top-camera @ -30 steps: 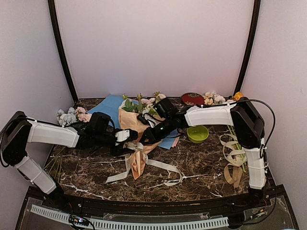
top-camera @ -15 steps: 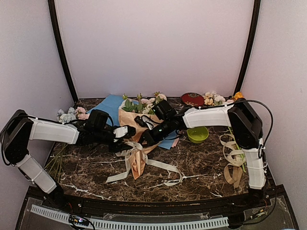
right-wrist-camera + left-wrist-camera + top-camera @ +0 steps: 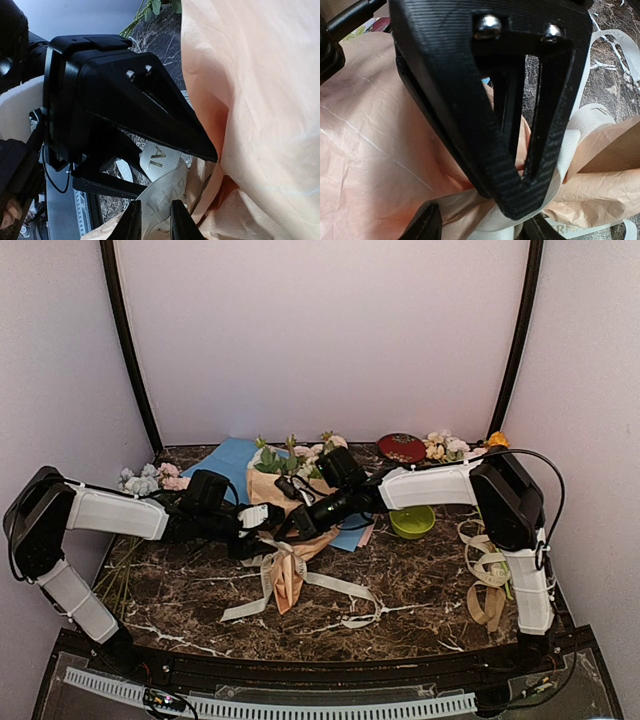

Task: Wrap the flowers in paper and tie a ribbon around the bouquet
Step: Cross the half-tied ribbon over the folded bouquet.

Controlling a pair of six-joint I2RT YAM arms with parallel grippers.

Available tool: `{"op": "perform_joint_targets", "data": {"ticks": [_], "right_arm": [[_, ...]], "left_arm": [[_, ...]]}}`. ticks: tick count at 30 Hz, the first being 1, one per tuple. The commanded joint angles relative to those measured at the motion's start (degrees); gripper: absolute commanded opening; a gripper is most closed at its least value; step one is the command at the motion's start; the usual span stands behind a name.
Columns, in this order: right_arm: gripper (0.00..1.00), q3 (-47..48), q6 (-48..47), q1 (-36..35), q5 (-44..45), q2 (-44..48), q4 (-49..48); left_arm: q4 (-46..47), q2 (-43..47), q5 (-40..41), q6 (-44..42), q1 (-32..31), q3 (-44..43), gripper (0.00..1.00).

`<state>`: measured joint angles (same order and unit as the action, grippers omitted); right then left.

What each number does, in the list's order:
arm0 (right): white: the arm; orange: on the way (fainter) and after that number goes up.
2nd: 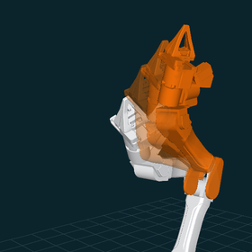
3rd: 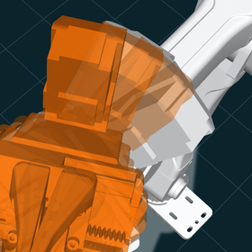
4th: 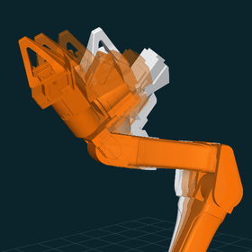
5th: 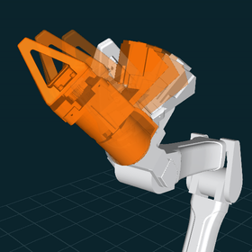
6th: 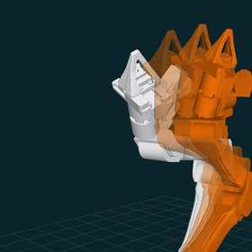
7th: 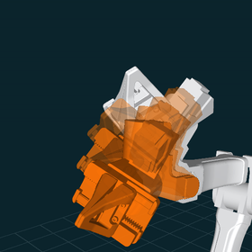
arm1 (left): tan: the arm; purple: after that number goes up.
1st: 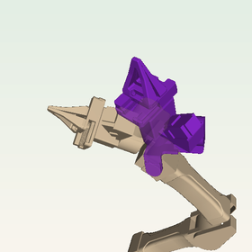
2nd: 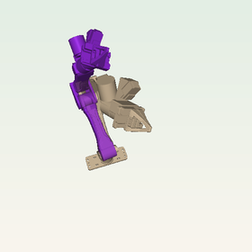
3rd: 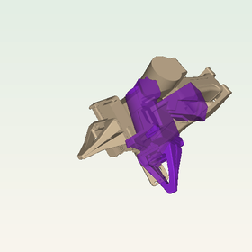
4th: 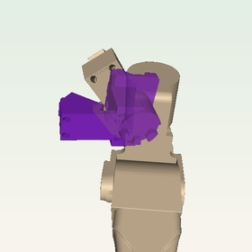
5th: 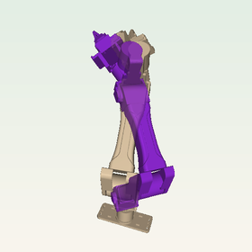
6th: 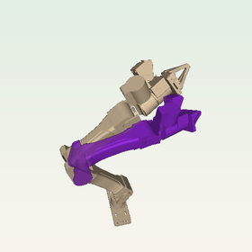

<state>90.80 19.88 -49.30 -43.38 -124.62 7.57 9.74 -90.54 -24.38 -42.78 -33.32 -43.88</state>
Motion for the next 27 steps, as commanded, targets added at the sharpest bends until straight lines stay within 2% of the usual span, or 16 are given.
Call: {"op": "perform_joint_targets", "data": {"ticks": [1,3,8,16,19,20,22,27], "right_arm": [[0.19,-0.1,1.1,-0.4,-2.1,-0.8,-3.0],[0.15,-0.2,0.6,-0.5,-2.5,-0.8,-2.5],[0.13,0.1,0.3,-0.7,-3.9,-0.9,-2.0],[0.11,1.5,-0.4,-2.3,-6.9,-0.6,-1.1],[0.08,1.1,-1.2,-2.2,-5.6,0.1,0.2],[0.08,0.7,-1.5,-1.9,-5.2,0.5,0.5],[0.08,0.0,-1.2,-1.2,-5.2,1.6,0.2],[0.11,-0.4,-0.4,0.3,-3.9,3.4,-0.1]], "left_arm": [[1.7,0.0,0.7,1.2,-0.2,-1.1,0.51],[2.4,0.3,0.3,1.6,-0.3,-1.0,0.49],[3.0,1.1,-3.9,1.9,-1.2,-0.5,0.49],[4.3,1.0,-2.6,1.5,-3.2,0.3,0.51],[4.4,1.3,-2.2,1.3,-3.2,0.5,0.45],[4.2,1.4,-2.3,1.3,-3.2,0.5,0.4],[3.9,1.9,-3.0,1.3,-3.2,0.6,0.38],[-1.2,2.5,-5.6,0.3,-3.2,-0.3,0.48]]}}
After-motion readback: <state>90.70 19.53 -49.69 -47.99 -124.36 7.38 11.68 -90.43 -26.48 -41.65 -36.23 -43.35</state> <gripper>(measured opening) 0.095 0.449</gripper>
